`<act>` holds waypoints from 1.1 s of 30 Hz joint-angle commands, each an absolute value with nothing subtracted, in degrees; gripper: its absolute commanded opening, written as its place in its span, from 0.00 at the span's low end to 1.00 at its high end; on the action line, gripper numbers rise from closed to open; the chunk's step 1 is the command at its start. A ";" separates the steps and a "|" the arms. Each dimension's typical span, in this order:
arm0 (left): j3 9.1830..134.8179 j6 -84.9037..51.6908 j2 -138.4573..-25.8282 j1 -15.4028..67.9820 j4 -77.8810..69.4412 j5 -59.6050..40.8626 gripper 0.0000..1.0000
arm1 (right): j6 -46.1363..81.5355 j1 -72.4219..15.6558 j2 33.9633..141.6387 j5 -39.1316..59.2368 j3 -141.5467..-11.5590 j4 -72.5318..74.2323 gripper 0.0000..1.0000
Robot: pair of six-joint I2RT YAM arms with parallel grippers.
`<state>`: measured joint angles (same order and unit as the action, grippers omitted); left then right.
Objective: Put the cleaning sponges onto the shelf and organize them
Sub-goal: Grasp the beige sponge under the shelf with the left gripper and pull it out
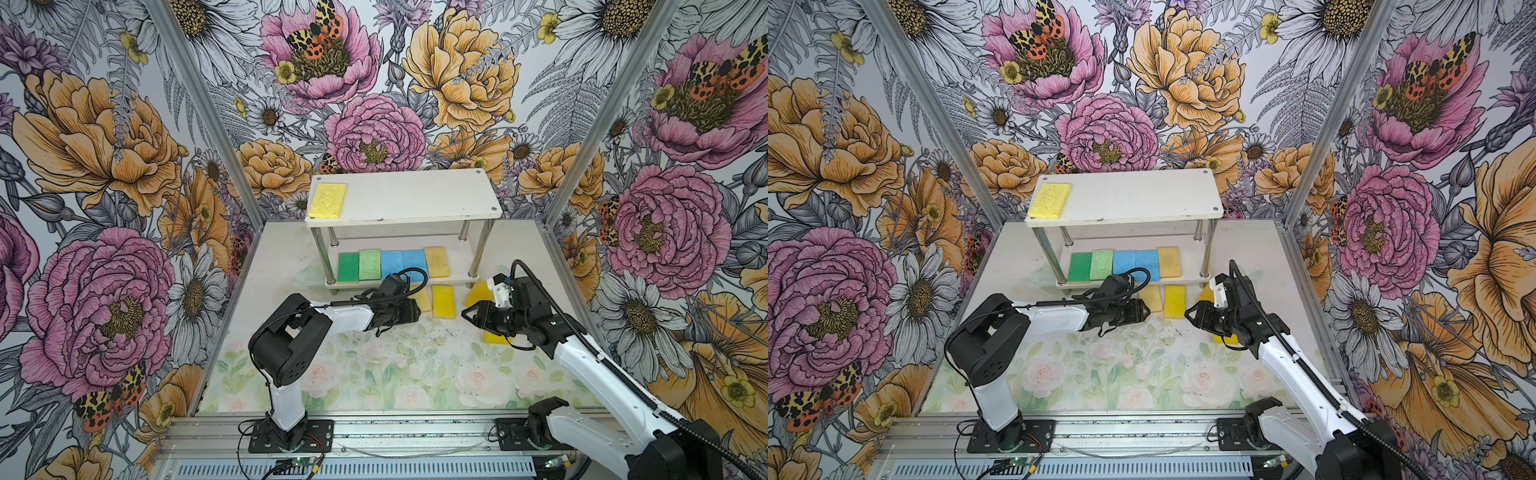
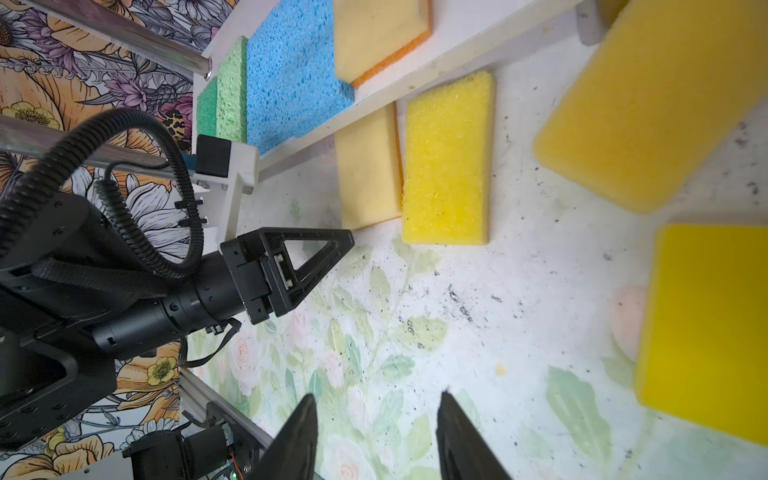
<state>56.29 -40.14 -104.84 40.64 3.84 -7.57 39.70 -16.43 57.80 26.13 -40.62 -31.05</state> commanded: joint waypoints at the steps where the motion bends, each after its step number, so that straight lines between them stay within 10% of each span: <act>1: 57.22 -40.84 -106.67 40.01 1.82 -4.51 0.60 | 38.91 -16.01 57.04 27.53 -41.22 -30.24 0.48; 22: 56.63 -43.57 -109.44 40.03 -1.79 -5.29 0.10 | 40.61 -15.82 54.65 28.82 -42.12 -30.24 0.48; 33: 53.42 -43.70 -99.03 42.79 9.61 -8.08 0.08 | 41.21 -15.85 52.82 29.56 -41.07 -30.23 0.49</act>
<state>54.33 -44.18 -102.76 41.58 3.92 -6.15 40.69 -16.14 53.82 28.64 -40.64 -31.05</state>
